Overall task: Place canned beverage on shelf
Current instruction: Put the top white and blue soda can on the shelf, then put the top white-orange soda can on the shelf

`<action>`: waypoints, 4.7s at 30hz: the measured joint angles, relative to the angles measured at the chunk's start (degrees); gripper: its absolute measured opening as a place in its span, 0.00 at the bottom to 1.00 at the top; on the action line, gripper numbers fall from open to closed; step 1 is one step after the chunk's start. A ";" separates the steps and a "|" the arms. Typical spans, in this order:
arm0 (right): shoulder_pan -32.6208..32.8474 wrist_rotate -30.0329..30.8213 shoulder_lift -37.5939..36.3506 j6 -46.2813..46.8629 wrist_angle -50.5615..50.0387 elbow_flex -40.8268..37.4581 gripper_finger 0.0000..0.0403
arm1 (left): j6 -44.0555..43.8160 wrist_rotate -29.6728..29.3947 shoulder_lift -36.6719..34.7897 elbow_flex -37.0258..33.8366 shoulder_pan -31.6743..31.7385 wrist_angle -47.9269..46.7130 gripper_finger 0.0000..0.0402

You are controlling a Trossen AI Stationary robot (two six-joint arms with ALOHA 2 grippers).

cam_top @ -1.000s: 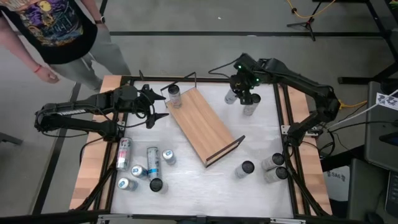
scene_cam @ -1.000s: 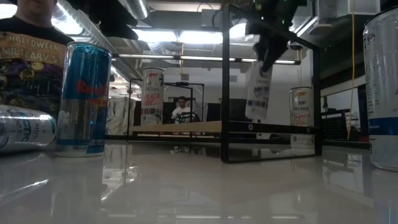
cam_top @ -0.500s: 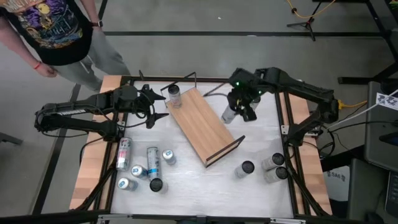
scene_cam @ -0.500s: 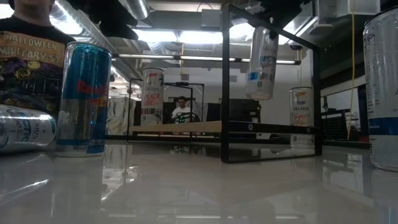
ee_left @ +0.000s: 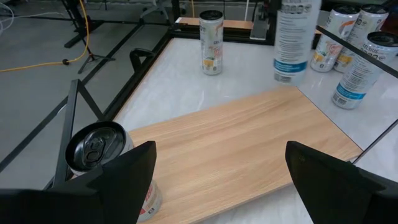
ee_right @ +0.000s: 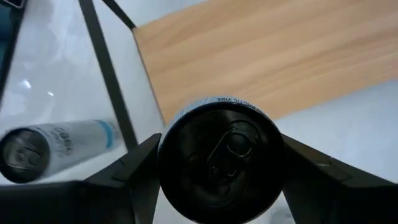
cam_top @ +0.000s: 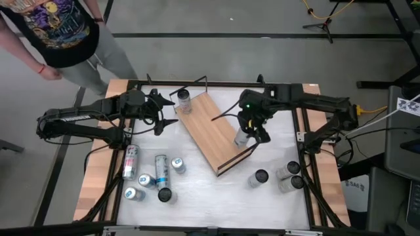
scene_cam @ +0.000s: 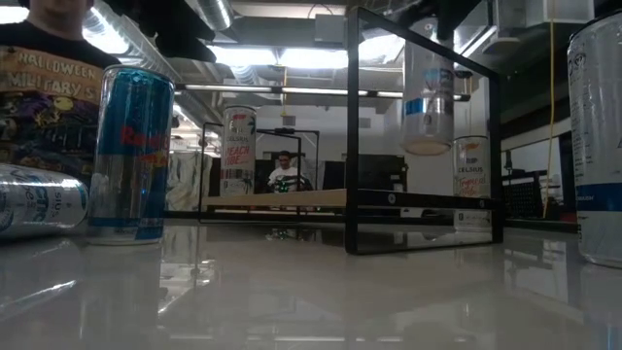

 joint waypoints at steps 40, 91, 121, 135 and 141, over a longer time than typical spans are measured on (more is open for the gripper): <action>1.89 -0.15 -0.09 1.38 7.66 -11.06 0.69 | 0.00 0.01 -0.02 0.00 0.01 -0.01 0.87; 1.89 0.00 0.07 1.64 8.73 -11.19 0.70 | 0.00 0.02 0.00 0.00 0.01 -0.02 0.87; 1.89 0.09 0.12 1.64 6.97 -6.78 0.96 | 0.00 0.01 0.00 0.00 0.00 -0.02 0.87; 1.78 7.25 0.04 1.64 -6.38 4.59 0.96 | 0.00 0.01 0.00 0.00 0.00 -0.02 0.87; -0.64 12.21 -0.75 1.65 -9.14 5.09 0.96 | 0.00 0.02 -0.01 0.00 0.00 -0.02 0.87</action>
